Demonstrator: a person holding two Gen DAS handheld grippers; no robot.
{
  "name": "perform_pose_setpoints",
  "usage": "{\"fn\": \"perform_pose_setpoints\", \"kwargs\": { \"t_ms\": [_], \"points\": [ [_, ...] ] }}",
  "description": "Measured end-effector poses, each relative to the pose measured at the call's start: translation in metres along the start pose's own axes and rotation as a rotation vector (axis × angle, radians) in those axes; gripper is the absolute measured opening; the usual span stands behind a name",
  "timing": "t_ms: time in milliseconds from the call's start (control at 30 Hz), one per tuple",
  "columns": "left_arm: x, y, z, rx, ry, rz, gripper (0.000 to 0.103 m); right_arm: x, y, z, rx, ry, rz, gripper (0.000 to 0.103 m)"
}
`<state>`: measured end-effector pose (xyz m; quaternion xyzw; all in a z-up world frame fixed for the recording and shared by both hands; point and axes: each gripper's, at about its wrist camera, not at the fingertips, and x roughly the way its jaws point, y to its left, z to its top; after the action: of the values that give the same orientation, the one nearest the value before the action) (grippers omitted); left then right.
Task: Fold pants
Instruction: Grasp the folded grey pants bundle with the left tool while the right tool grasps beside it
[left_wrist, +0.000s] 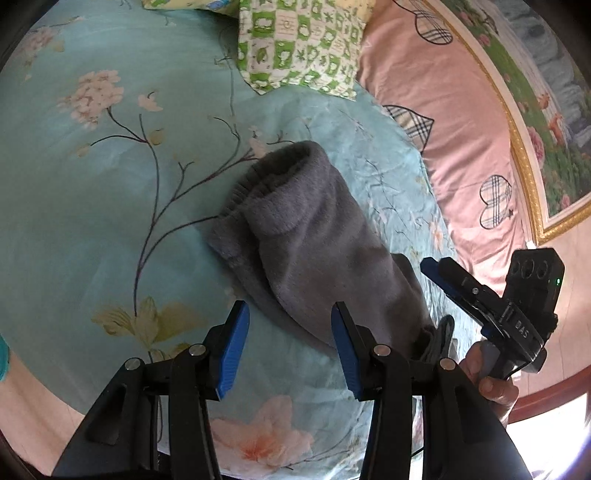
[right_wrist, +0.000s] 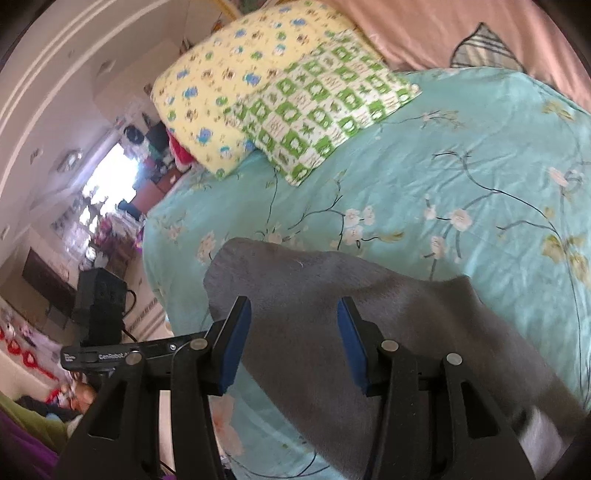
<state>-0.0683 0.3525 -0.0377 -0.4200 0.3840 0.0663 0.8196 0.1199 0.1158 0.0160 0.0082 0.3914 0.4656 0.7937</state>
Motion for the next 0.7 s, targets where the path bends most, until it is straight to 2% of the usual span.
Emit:
{"fn": "perform_pose_setpoints", "kwargs": {
  "t_ms": [133, 400, 700],
  "points": [
    [0.008, 0.007, 0.002, -0.050, 0.005, 0.011, 0.046, 0.023, 0.005, 0.017, -0.085, 0.078, -0.014, 0.050],
    [0.024, 0.009, 0.004, -0.111, 0.012, 0.015, 0.049, 0.068, 0.017, 0.055, -0.266, 0.237, 0.022, 0.050],
    [0.035, 0.011, 0.012, -0.129, 0.005, 0.015, 0.049, 0.122, 0.028, 0.064, -0.421, 0.431, 0.067, 0.050]
  ]
}}
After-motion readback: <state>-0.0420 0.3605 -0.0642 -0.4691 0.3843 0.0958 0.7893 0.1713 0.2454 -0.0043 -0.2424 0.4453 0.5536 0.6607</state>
